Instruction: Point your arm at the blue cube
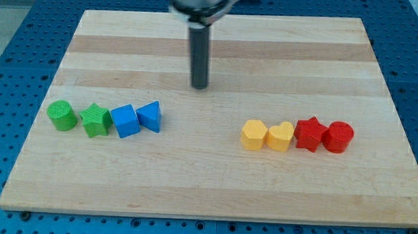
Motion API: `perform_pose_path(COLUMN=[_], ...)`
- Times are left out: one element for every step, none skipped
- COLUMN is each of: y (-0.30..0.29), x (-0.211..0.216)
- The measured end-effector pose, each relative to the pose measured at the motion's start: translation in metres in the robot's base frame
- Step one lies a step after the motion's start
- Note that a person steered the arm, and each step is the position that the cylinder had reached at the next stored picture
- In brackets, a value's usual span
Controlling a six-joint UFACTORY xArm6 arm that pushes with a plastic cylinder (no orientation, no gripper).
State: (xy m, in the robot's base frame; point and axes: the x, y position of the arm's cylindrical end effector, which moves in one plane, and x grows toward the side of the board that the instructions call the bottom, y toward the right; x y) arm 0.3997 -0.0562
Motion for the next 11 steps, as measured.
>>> perform_pose_path(y=[-0.003,-0.003,-0.025,-0.102,-0.182,-0.208,-0.209,-0.209,-0.209,-0.182,-0.116], x=[-0.001,-0.008,-0.009,-0.009,-0.009,-0.009,-0.009,-0.01,-0.014,-0.061,-0.07])
